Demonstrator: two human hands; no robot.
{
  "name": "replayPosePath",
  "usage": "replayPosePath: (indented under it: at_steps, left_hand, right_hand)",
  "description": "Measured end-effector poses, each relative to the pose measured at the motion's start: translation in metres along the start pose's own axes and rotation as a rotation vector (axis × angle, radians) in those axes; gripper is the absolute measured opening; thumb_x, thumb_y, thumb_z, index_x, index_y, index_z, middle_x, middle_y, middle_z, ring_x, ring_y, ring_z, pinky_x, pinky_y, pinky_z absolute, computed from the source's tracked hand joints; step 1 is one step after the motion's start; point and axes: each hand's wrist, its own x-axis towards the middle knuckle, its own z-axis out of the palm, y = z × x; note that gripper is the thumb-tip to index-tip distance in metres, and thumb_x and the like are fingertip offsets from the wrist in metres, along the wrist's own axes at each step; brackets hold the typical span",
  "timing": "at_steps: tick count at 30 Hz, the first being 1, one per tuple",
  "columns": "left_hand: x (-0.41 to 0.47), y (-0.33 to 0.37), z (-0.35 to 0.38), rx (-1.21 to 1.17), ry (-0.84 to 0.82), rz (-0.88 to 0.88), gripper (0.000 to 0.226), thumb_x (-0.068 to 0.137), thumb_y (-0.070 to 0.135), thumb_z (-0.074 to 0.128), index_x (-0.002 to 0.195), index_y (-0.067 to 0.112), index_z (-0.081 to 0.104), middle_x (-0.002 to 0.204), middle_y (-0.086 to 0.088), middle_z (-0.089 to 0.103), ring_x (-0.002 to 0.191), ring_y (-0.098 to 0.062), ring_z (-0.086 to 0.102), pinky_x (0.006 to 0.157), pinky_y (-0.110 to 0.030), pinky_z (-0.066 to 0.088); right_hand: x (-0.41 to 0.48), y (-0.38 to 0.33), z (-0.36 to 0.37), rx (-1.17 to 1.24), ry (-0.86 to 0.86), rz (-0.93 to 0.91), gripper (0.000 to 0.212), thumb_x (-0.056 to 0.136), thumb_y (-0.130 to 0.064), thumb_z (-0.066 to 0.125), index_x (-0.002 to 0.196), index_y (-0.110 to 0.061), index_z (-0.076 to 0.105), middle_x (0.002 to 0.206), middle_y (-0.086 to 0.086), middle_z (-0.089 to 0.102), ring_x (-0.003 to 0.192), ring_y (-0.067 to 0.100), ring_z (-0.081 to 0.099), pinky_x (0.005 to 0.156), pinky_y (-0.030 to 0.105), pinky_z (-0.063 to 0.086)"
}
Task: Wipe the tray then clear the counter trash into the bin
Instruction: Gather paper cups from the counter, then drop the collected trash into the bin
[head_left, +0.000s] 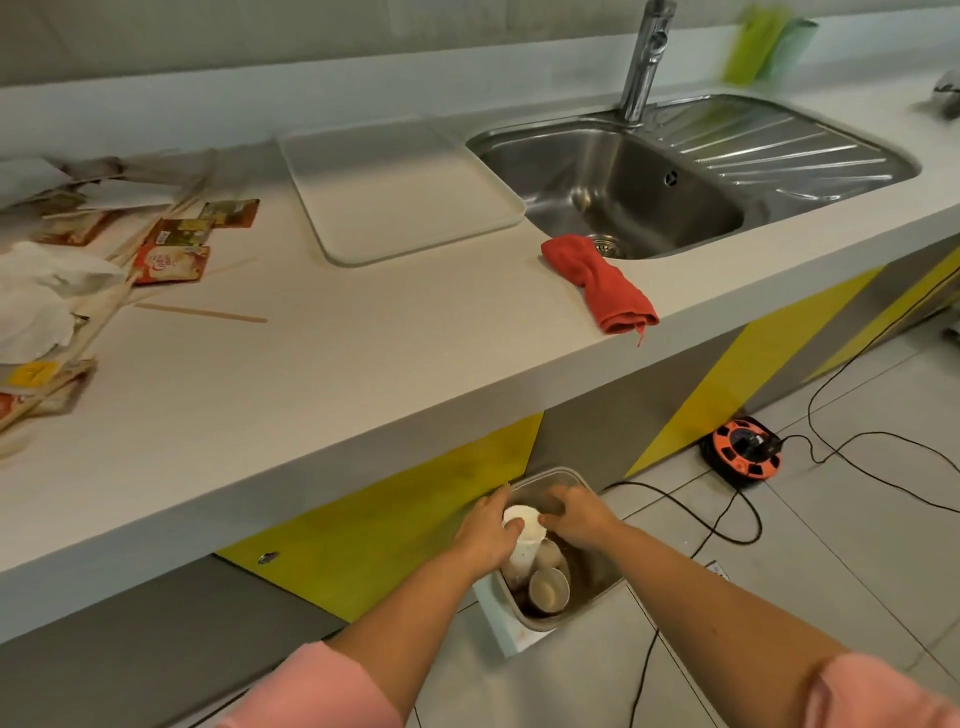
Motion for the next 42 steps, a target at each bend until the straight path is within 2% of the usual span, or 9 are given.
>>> replayPosePath:
  at_steps: [6, 10, 16, 19, 22, 26, 32, 39, 42]
  left_hand:
    - [0.001, 0.007, -0.019, -0.005, 0.024, -0.012, 0.051, 0.096, 0.029, 0.048, 0.143, 0.016, 0.034, 0.144, -0.010, 0.038, 0.130, -0.026, 0.042, 0.106, -0.036, 0.038]
    - [-0.010, 0.020, -0.037, 0.073, -0.006, 0.034, 0.039, 0.096, 0.025, 0.047, 0.133, 0.014, 0.047, 0.132, -0.012, 0.052, 0.118, -0.028, 0.051, 0.095, -0.034, 0.043]
    - [-0.052, 0.043, -0.080, 0.288, -0.113, 0.129, 0.031, 0.095, 0.021, 0.044, 0.118, 0.002, 0.056, 0.121, -0.022, 0.058, 0.110, -0.035, 0.055, 0.081, -0.035, 0.043]
    - [-0.076, 0.048, -0.110, 0.336, -0.092, 0.129, 0.030, 0.094, 0.017, 0.045, 0.115, 0.001, 0.058, 0.118, -0.021, 0.060, 0.105, -0.035, 0.057, 0.074, -0.034, 0.040]
    - [-0.101, 0.047, -0.146, 0.317, -0.050, 0.121, 0.029, 0.092, 0.019, 0.049, 0.110, 0.001, 0.063, 0.111, -0.021, 0.064, 0.099, -0.034, 0.062, 0.068, -0.031, 0.041]
    - [-0.129, 0.033, -0.191, 0.199, -0.012, 0.091, 0.030, 0.090, 0.020, 0.048, 0.110, 0.005, 0.064, 0.098, -0.016, 0.067, 0.079, -0.025, 0.062, 0.055, -0.022, 0.042]
    - [-0.163, -0.013, -0.250, 0.095, 0.237, 0.095, 0.029, 0.092, 0.025, 0.052, 0.118, 0.015, 0.061, 0.115, -0.009, 0.065, 0.077, -0.017, 0.061, 0.070, -0.026, 0.048]
    - [-0.196, -0.089, -0.306, 0.063, 0.453, -0.063, 0.029, 0.090, 0.025, 0.059, 0.117, 0.015, 0.061, 0.115, -0.005, 0.062, 0.094, -0.018, 0.060, 0.075, -0.024, 0.045]
    - [-0.208, -0.123, -0.328, 0.075, 0.526, -0.140, 0.025, 0.088, 0.017, 0.061, 0.113, 0.013, 0.064, 0.116, -0.004, 0.062, 0.104, -0.018, 0.058, 0.083, -0.024, 0.043]
  right_hand:
    - [-0.006, -0.021, -0.021, -0.064, -0.082, -0.045, 0.033, 0.093, -0.023, 0.051, 0.119, -0.006, 0.062, 0.119, 0.012, 0.063, 0.112, 0.025, 0.057, 0.093, 0.031, 0.044]
    - [-0.013, -0.049, -0.037, -0.178, -0.227, 0.000, 0.032, 0.089, -0.037, 0.053, 0.107, -0.012, 0.061, 0.089, 0.012, 0.064, 0.075, 0.025, 0.063, 0.068, 0.032, 0.055]
    - [-0.042, -0.107, -0.071, -0.287, -0.446, 0.068, 0.041, 0.095, -0.016, 0.049, 0.132, -0.001, 0.045, 0.116, 0.029, 0.060, 0.068, 0.031, 0.064, 0.048, 0.029, 0.055]
    - [-0.064, -0.142, -0.085, -0.375, -0.487, 0.107, 0.038, 0.099, -0.020, 0.043, 0.120, 0.009, 0.052, 0.121, 0.032, 0.058, 0.090, 0.039, 0.067, 0.058, 0.030, 0.055]
    - [-0.083, -0.181, -0.097, -0.487, -0.469, 0.071, 0.043, 0.100, -0.030, 0.040, 0.078, 0.003, 0.056, 0.101, 0.028, 0.067, 0.062, 0.027, 0.070, 0.053, 0.024, 0.052]
    - [-0.100, -0.230, -0.116, -0.523, -0.463, -0.037, 0.039, 0.100, -0.029, 0.043, 0.083, 0.005, 0.050, 0.062, 0.015, 0.069, 0.042, 0.021, 0.061, 0.049, 0.024, 0.054]
    - [-0.106, -0.305, -0.118, -0.557, -0.289, -0.266, 0.035, 0.097, -0.025, 0.049, 0.105, 0.009, 0.054, 0.082, 0.020, 0.067, 0.049, 0.020, 0.062, 0.044, 0.021, 0.051]
    - [-0.091, -0.382, -0.081, -0.562, -0.045, -0.566, 0.023, 0.091, -0.025, 0.055, 0.107, -0.011, 0.065, 0.079, 0.003, 0.064, 0.065, 0.018, 0.063, 0.059, 0.026, 0.051]
    - [-0.080, -0.412, -0.059, -0.568, 0.044, -0.679, 0.021, 0.088, -0.026, 0.057, 0.105, -0.019, 0.068, 0.098, 0.003, 0.065, 0.080, 0.020, 0.060, 0.068, 0.029, 0.048]
